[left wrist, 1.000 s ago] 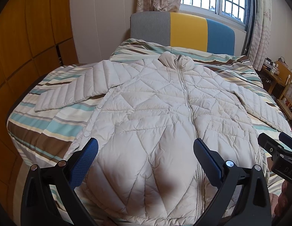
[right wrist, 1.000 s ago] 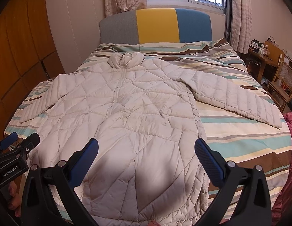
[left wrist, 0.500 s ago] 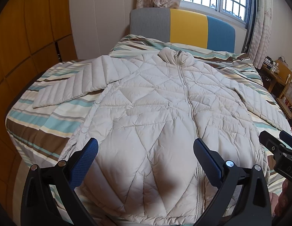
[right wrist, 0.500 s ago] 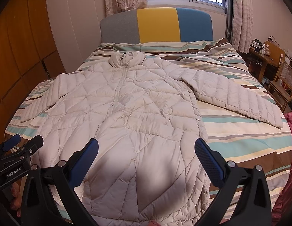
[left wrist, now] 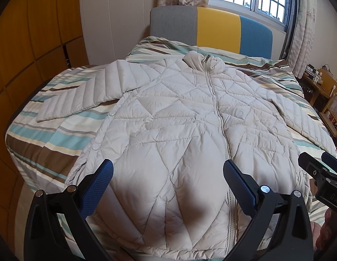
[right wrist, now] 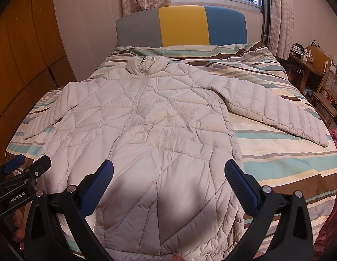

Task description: Fold large clothes

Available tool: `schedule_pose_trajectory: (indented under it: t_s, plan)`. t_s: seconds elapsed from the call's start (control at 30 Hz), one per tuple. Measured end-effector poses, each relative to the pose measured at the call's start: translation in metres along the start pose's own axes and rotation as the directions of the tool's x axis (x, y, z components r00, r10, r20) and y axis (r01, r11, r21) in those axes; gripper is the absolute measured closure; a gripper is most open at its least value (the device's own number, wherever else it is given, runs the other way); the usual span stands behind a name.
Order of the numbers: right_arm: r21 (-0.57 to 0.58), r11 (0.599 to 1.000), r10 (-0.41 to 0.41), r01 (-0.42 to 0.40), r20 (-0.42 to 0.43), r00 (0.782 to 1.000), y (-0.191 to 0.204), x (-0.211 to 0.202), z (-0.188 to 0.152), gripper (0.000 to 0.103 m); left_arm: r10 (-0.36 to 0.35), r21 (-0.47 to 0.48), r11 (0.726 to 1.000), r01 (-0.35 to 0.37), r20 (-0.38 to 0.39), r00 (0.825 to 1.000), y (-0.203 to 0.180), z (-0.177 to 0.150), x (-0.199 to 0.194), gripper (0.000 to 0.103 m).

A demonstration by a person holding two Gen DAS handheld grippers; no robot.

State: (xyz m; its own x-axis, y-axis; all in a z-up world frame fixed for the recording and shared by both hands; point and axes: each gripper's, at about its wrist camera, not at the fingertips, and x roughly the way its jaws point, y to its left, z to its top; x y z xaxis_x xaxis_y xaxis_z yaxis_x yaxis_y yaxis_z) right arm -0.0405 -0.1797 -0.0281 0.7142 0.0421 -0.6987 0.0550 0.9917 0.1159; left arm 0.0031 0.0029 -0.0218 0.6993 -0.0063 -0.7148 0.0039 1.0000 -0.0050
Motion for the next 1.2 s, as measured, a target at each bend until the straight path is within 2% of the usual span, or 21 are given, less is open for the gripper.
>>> schedule_pose_trajectory:
  t_s: [0.27,0.37,0.43,0.5,0.57,0.67,0.8,0.87,0.97,1.0,1.07,1.17,1.2]
  plan:
    - [0.023,1.000,0.012,-0.012,0.017,1.000,-0.005,0.002,0.001,0.002,-0.001,0.004,1.000,0.001,-0.015,1.000,-0.002,0.001,0.005,0.003]
    - [0.055,0.994,0.092,-0.093,0.011,0.996,-0.013,0.010,0.003,0.002,-0.012,0.012,1.000,0.013,-0.041,0.999,-0.003,0.003,0.013,0.003]
    - [0.129,0.975,0.174,-0.179,0.050,0.983,-0.027,0.014,0.004,0.002,-0.023,0.009,1.000,0.024,-0.068,0.997,-0.003,0.005,0.020,0.003]
    - [0.180,0.963,0.194,-0.200,0.052,0.980,-0.039,0.019,0.007,0.002,-0.035,0.001,0.999,0.036,-0.088,0.995,-0.001,0.007,0.027,0.003]
    - [0.184,0.965,0.182,-0.186,0.038,0.983,-0.048,0.024,0.010,0.002,-0.040,-0.005,0.999,0.040,-0.102,0.994,0.001,0.010,0.036,0.003]
    - [0.168,0.986,0.013,-0.016,0.018,1.000,-0.071,0.032,0.016,0.002,-0.007,0.020,1.000,0.009,-0.107,0.994,0.003,0.017,0.050,0.003]
    - [0.263,0.949,-0.177,0.174,-0.009,0.984,-0.134,0.048,0.023,0.002,0.065,0.062,0.996,-0.062,-0.050,0.997,0.013,0.034,0.076,0.003]
    - [0.341,0.898,-0.282,0.279,-0.040,0.958,-0.178,0.058,0.026,0.002,0.110,0.086,0.991,-0.107,-0.029,0.994,0.020,0.043,0.091,0.003]
    - [0.426,0.825,-0.378,0.372,-0.073,0.923,-0.236,0.068,0.028,0.002,0.187,0.144,0.972,-0.186,0.006,0.982,0.028,0.056,0.116,0.003]
    - [0.450,0.792,-0.418,0.412,-0.091,0.904,-0.256,0.072,0.029,0.002,0.206,0.160,0.965,-0.206,0.017,0.978,0.031,0.061,0.126,0.003]
    - [0.478,0.750,-0.473,0.457,-0.096,0.876,-0.286,0.076,0.031,0.002,0.218,0.170,0.961,-0.217,0.012,0.976,0.039,0.067,0.142,0.003]
    - [0.493,0.679,-0.567,0.545,-0.120,0.815,-0.322,0.082,0.037,0.002,0.192,0.131,0.973,-0.191,-0.002,0.981,0.056,0.076,0.164,0.003]
    - [0.499,0.663,-0.583,0.558,-0.125,0.803,-0.332,0.083,0.038,0.002,0.183,0.114,0.977,-0.181,-0.011,0.983,0.060,0.077,0.170,0.003]
